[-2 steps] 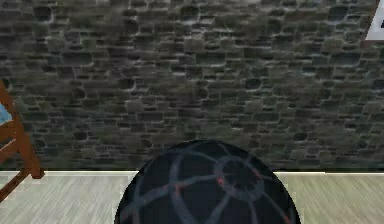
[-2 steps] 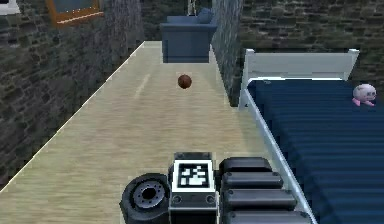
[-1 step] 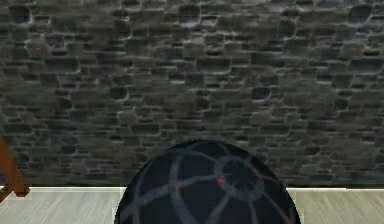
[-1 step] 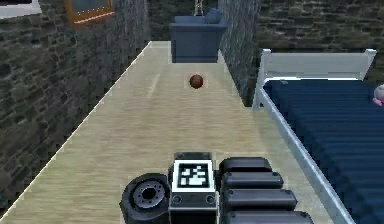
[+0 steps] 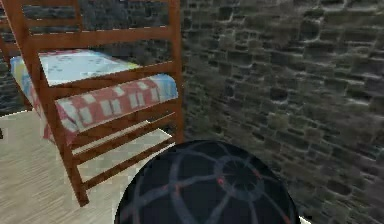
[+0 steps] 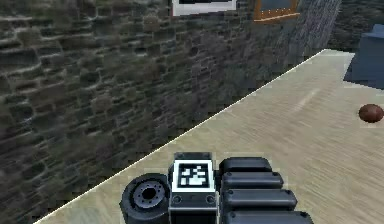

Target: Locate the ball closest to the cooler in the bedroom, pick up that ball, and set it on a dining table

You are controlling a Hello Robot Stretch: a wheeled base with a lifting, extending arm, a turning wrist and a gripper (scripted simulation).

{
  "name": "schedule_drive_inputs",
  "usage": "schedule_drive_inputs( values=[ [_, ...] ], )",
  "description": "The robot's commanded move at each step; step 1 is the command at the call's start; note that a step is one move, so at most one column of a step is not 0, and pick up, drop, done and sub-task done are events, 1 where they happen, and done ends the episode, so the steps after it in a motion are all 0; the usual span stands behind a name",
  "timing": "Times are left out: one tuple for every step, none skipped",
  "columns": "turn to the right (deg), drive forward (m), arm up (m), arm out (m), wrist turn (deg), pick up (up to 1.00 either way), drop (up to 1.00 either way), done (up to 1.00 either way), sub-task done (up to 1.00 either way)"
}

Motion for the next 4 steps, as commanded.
schedule_drive_inputs(
  values=[
    [-45.0, 0.00, 0.00, 0.00, 0.0, 0.00, 0.00, 0.00, 0.00],
    [-45.0, 0.00, 0.00, 0.00, 0.0, 0.00, 0.00, 0.00, 0.00],
    [-27.0, 0.00, 0.00, 0.00, 0.0, 0.00, 0.00, 0.00, 0.00],
    [0.0, 0.65, 0.00, 0.00, 0.0, 0.00, 0.00, 0.00, 0.00]
  ],
)
